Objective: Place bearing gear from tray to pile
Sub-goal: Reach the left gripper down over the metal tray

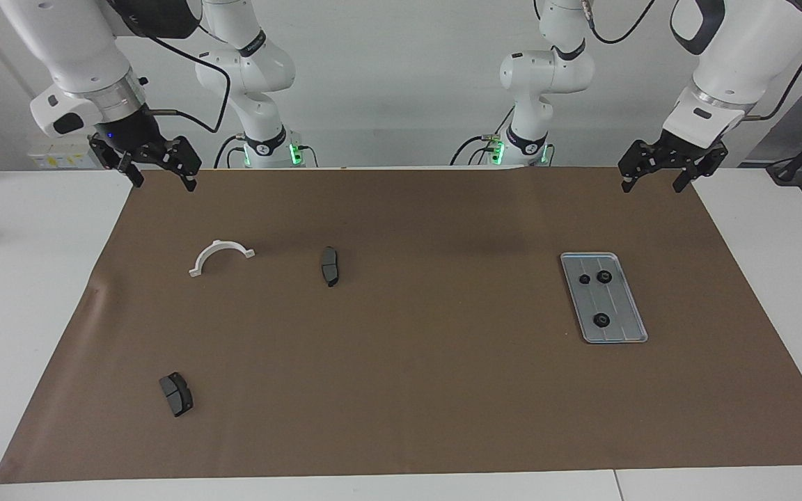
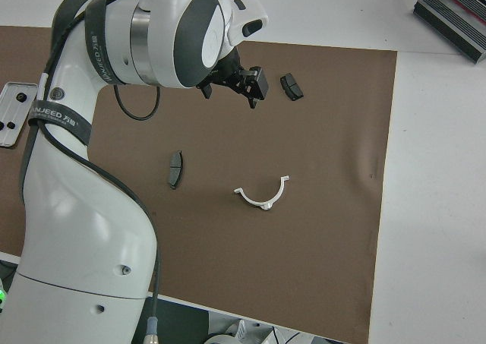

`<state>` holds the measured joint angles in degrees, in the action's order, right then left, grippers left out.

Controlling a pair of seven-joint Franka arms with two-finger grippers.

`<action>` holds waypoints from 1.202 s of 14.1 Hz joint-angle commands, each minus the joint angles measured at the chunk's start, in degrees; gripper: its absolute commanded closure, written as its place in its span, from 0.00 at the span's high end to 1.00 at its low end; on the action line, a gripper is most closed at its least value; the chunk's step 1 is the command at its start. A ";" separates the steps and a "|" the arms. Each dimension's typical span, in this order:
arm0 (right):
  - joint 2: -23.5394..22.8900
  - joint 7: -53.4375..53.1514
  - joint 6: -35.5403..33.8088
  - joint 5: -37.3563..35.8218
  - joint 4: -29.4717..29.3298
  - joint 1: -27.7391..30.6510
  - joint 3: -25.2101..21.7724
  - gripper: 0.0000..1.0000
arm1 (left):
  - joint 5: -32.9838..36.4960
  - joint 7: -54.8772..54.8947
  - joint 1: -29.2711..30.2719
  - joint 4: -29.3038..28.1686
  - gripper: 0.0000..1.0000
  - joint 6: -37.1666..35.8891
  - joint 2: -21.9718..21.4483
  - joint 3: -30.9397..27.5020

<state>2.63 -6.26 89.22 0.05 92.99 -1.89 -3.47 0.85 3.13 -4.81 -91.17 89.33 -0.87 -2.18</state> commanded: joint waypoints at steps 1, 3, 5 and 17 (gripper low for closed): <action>1.15 -0.50 -0.98 1.26 0.79 0.22 0.04 1.00 | -0.94 -0.59 0.07 -1.37 1.00 -0.30 -1.24 -0.01; 1.15 -0.50 -0.98 1.26 0.79 0.22 0.13 1.00 | -0.94 0.03 0.42 -4.61 1.00 1.89 -2.72 0.07; 1.15 -0.50 -0.98 1.26 0.79 0.30 0.13 1.00 | -0.94 0.03 0.42 -11.01 1.00 8.20 -5.09 0.07; 1.15 -0.50 -0.98 1.26 0.79 0.22 0.13 1.00 | -0.94 -0.41 -0.11 -36.87 1.00 39.93 -3.79 0.07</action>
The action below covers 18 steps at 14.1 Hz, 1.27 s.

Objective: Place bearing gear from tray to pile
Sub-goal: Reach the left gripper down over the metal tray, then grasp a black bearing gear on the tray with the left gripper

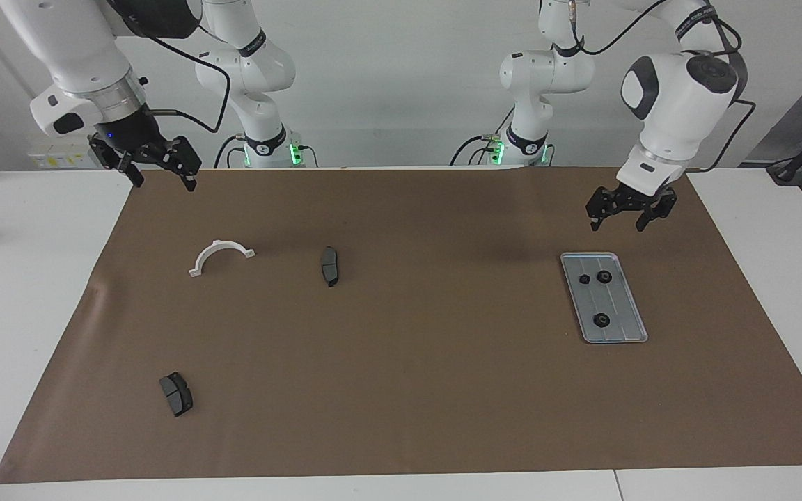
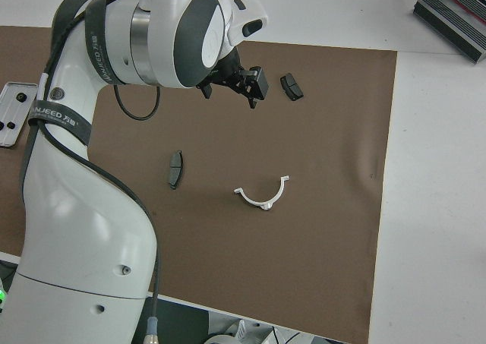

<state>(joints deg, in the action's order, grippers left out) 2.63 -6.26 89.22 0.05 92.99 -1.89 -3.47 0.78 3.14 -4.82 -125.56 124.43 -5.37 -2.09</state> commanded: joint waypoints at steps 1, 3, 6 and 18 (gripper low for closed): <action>1.15 -0.50 -0.98 1.26 0.79 0.30 0.13 1.00 | -0.87 -0.41 -0.02 -3.36 1.00 6.68 1.58 -0.02; 1.15 -0.50 -0.98 1.26 0.79 0.30 0.13 1.00 | -0.87 -0.06 0.42 -4.34 0.98 9.15 2.82 -0.02; 1.15 -0.50 -0.98 1.26 0.79 0.30 0.13 1.00 | -0.87 0.03 0.69 -4.95 0.77 11.08 4.31 -0.02; 1.15 -0.50 -0.98 1.26 0.79 0.22 0.13 1.00 | -0.87 -0.41 0.69 -7.33 0.65 20.58 10.91 -0.02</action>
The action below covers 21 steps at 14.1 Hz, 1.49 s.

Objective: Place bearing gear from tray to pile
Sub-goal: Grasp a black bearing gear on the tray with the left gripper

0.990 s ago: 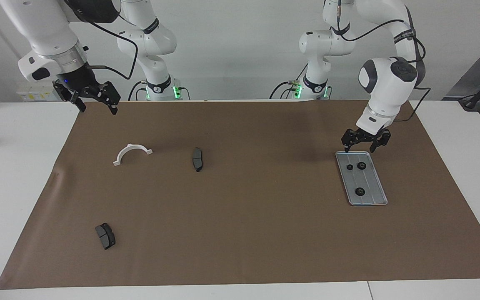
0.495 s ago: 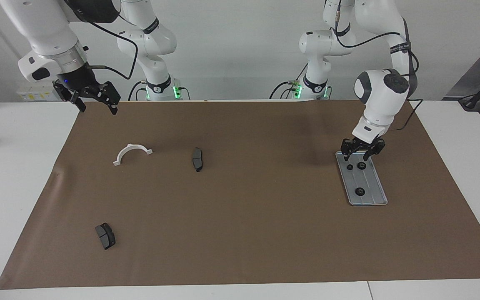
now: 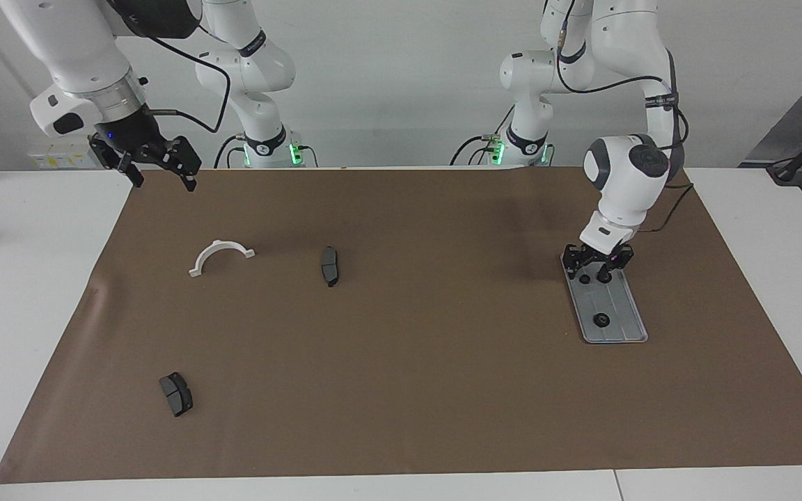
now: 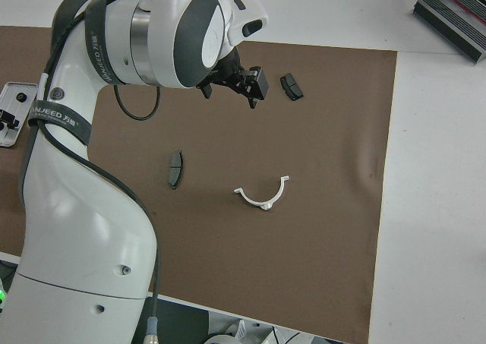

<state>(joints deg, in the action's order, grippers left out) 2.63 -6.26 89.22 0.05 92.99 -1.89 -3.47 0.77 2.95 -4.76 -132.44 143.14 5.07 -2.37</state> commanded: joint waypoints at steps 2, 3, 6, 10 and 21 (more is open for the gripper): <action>1.15 -0.50 -0.98 1.26 0.79 0.30 0.13 1.00 | -0.86 -0.32 0.63 -0.54 0.51 1.71 0.47 0.26; 1.15 -0.50 -0.98 1.26 0.88 0.30 0.13 1.00 | -0.86 -0.40 0.63 -0.54 0.46 1.53 0.47 0.26; 1.15 -0.51 -0.98 1.26 0.79 0.22 0.13 1.00 | -0.86 -0.23 0.72 -1.24 0.39 1.62 0.29 0.26; 1.15 -0.50 -0.98 1.26 0.79 0.30 0.13 1.00 | -0.86 0.12 1.60 -1.33 0.41 1.62 0.29 0.18; 1.15 -0.50 -0.98 1.26 0.79 0.30 0.13 1.00 | -0.86 -0.23 0.99 -1.59 0.24 2.50 0.90 0.26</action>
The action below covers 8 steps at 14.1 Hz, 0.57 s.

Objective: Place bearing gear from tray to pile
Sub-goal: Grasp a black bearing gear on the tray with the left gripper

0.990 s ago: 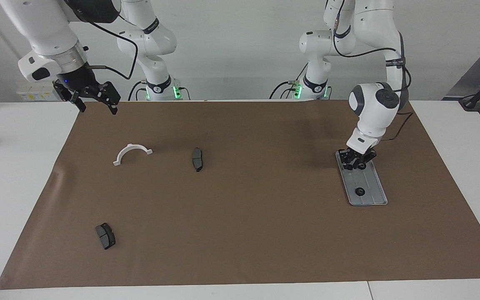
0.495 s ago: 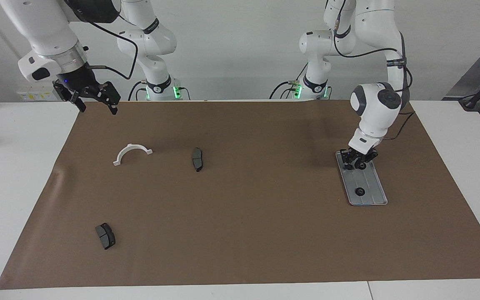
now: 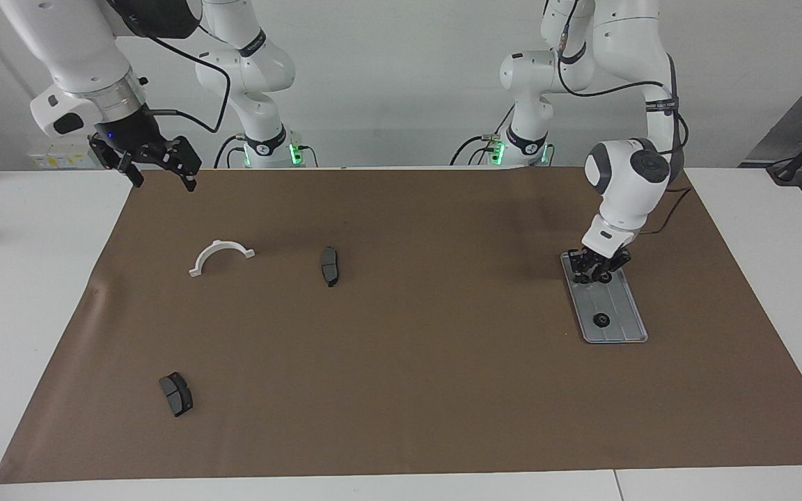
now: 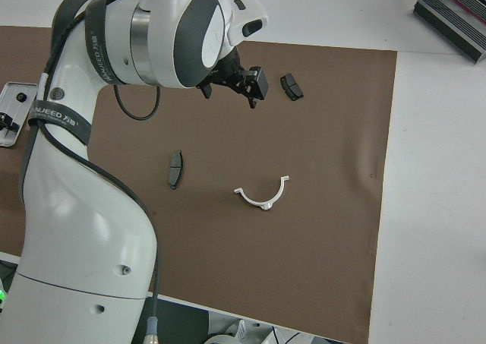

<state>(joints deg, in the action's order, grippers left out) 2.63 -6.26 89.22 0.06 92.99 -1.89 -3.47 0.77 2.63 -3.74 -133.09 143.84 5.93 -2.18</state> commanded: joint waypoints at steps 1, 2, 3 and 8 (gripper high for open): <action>1.15 -0.50 -0.98 1.26 0.79 0.30 0.13 1.00 | -0.86 0.09 0.05 -0.77 0.06 1.70 0.05 0.07; 1.15 -0.50 -0.98 1.26 0.79 0.30 0.13 1.00 | -0.86 0.09 0.05 -0.42 0.00 1.44 0.14 0.07; 1.15 -0.50 -0.98 1.26 0.79 0.30 0.04 1.00 | -0.86 -0.08 -0.13 0.28 0.00 1.01 0.14 0.07; 1.15 -0.50 -0.98 1.26 0.79 0.30 0.13 1.00 | -0.86 -2.09 -4.42 11.34 0.00 -9.97 0.40 0.42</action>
<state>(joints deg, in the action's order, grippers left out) 2.63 -6.26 89.22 0.06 92.99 -1.89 -3.47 0.77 2.38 -5.15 -127.17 139.32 5.92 -1.51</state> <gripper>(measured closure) 0.000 0.762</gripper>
